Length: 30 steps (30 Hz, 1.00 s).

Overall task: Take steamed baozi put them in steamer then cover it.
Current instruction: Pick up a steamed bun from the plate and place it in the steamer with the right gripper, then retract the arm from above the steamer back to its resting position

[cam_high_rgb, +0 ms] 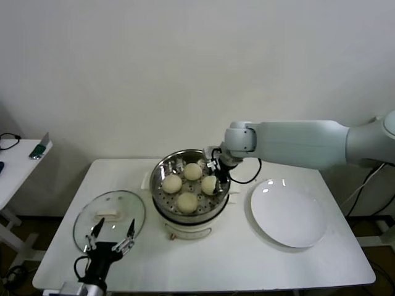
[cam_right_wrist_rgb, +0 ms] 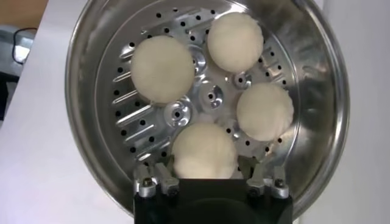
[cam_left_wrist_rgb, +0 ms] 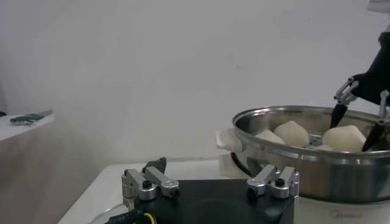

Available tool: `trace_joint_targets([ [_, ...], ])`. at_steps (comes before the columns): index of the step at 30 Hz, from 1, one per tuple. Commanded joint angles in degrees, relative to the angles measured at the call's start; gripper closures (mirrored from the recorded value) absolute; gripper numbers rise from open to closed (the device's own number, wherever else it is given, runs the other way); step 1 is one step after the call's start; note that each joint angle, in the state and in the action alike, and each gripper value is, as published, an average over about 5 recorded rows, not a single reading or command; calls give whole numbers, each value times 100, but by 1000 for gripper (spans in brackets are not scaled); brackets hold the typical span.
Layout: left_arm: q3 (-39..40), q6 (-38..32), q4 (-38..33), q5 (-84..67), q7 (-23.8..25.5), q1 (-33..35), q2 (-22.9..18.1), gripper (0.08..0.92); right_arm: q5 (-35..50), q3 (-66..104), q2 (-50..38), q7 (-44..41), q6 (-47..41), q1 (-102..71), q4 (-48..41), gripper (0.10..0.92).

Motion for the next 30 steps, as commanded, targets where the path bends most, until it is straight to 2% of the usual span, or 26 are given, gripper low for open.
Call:
trace_joint_targets([
  [1,-1,79,-48,-37,11,31,23,177,582,334,-104,-132,198,110,-100,233],
  [7,-27,62,-58,-9,1,42,59,177,1475,833,-689,-299,437,630,-197,203],
  [9,-40,52,-39,82,-6,35,68,177,1876,1274,-1029,254,291,467,-139,203],
  [12,-46,8,37,325,-33,3,64,177,2096,2508,-1566,1776,263,-381,1,202],
  [15,-16,-3,104,464,-103,-66,65,177,1751,3795,-1989,3018,441,-1397,52,203],
  [18,22,6,132,668,-135,-161,76,177,1482,5103,-2408,3763,557,-2534,113,203],
  [25,16,-277,178,1001,-254,-287,176,177,177,7842,-3270,4043,1537,-5503,432,203],
  [30,-29,-433,332,1220,-296,-391,207,177,-646,9953,-3338,4012,2539,-7911,576,203],
])
